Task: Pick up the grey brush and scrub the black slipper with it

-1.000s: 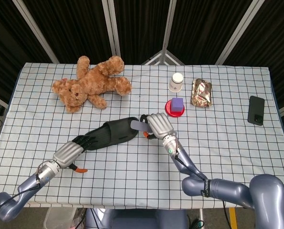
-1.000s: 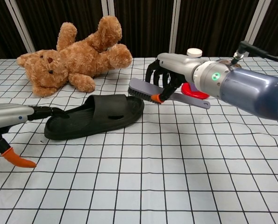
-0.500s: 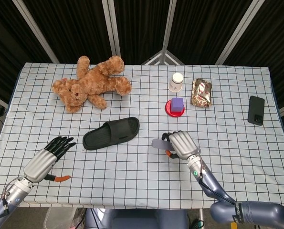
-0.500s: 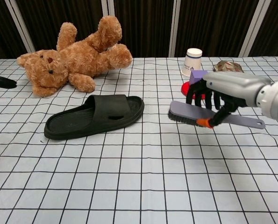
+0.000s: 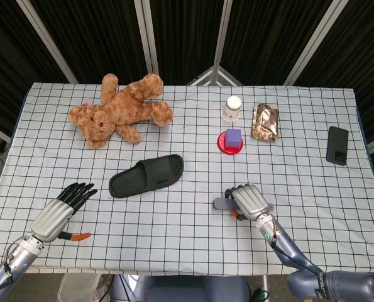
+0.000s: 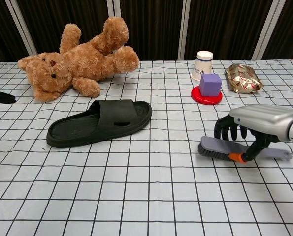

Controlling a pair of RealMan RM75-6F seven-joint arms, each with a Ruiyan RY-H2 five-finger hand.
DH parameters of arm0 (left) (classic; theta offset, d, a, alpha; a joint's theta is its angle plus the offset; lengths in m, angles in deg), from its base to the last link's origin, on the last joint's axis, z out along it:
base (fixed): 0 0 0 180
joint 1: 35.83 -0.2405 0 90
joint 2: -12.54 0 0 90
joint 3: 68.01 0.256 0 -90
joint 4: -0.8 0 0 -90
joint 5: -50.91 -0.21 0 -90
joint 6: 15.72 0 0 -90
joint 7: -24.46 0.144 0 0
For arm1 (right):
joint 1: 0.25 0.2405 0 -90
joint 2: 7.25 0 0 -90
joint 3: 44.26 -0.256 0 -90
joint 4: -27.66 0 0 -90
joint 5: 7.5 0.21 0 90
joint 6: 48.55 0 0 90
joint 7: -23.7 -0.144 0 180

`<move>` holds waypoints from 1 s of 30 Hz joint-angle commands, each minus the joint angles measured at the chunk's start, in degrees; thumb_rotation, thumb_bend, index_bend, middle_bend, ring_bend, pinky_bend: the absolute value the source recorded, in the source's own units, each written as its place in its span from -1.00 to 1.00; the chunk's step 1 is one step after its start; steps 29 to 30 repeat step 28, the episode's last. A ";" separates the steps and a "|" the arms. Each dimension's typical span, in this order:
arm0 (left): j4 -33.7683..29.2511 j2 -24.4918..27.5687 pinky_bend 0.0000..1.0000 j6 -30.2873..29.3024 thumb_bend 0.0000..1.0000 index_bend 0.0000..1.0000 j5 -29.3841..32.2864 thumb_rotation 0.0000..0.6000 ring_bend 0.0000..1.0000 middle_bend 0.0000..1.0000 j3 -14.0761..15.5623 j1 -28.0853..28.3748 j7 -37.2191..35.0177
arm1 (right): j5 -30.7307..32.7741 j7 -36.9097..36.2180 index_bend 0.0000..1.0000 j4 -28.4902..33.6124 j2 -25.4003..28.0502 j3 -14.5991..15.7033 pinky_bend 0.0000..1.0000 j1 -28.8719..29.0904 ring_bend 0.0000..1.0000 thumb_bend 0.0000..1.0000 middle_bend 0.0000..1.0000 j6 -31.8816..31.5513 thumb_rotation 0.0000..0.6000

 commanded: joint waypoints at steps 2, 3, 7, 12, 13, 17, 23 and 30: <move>0.37 -0.30 -0.93 1.24 -0.83 -1.00 0.34 0.54 -1.00 -1.00 -0.21 0.34 -0.25 | 1.16 1.54 -0.98 -0.32 0.49 0.26 -0.38 0.29 -0.52 -0.07 -0.57 1.51 1.00; 0.45 -0.35 -0.93 1.48 -0.83 -1.00 0.41 0.54 -1.00 -1.00 -0.26 0.41 -0.34 | 1.35 1.88 -1.00 -0.21 0.64 0.26 -0.40 0.34 -0.55 -0.06 -0.61 1.70 1.00; 0.71 -0.39 -0.93 2.03 -0.83 -1.00 0.56 0.53 -1.00 -1.00 -0.51 0.54 -0.71 | 2.14 3.45 -1.00 1.24 1.75 0.18 -0.47 0.37 -0.66 -0.07 -0.73 1.89 1.00; 0.62 -0.12 -0.93 1.35 -0.83 -1.00 -0.14 0.53 -1.00 -1.00 -0.49 0.26 -0.96 | 1.13 4.93 -1.00 4.80 3.77 0.29 -0.58 -0.71 -0.76 -0.07 -0.82 -0.70 1.00; 0.57 -0.02 -0.93 1.06 -0.83 -1.00 -0.45 0.53 -1.00 -1.00 -0.40 0.14 -0.97 | 0.58 5.22 -1.00 6.27 4.66 0.53 -0.62 -1.27 -0.80 -0.06 -0.85 -1.76 1.00; 0.38 0.40 -0.93 -0.26 -0.83 -1.00 -1.47 0.53 -1.00 -1.00 -0.17 -0.43 -0.49 | -3.50 5.48 -1.00 12.12 8.92 2.36 -0.82 -4.49 -0.96 -0.07 -0.97 -7.26 1.00; 0.59 1.01 -0.93 -2.85 -0.83 -1.00 -1.88 0.53 -1.00 -1.00 -0.21 -2.35 3.26 | -17.07 3.33 -1.00 14.64 15.58 9.10 -1.00 -17.52 -1.00 -0.06 -1.00 -27.78 1.00; -0.34 1.16 -0.93 -2.94 -0.83 -1.00 0.11 0.53 -1.00 -1.00 -1.14 -3.61 7.51 | -19.49 -6.04 -1.00 5.19 14.50 10.20 -1.00 -28.81 -1.00 -0.06 -1.00 -42.22 1.00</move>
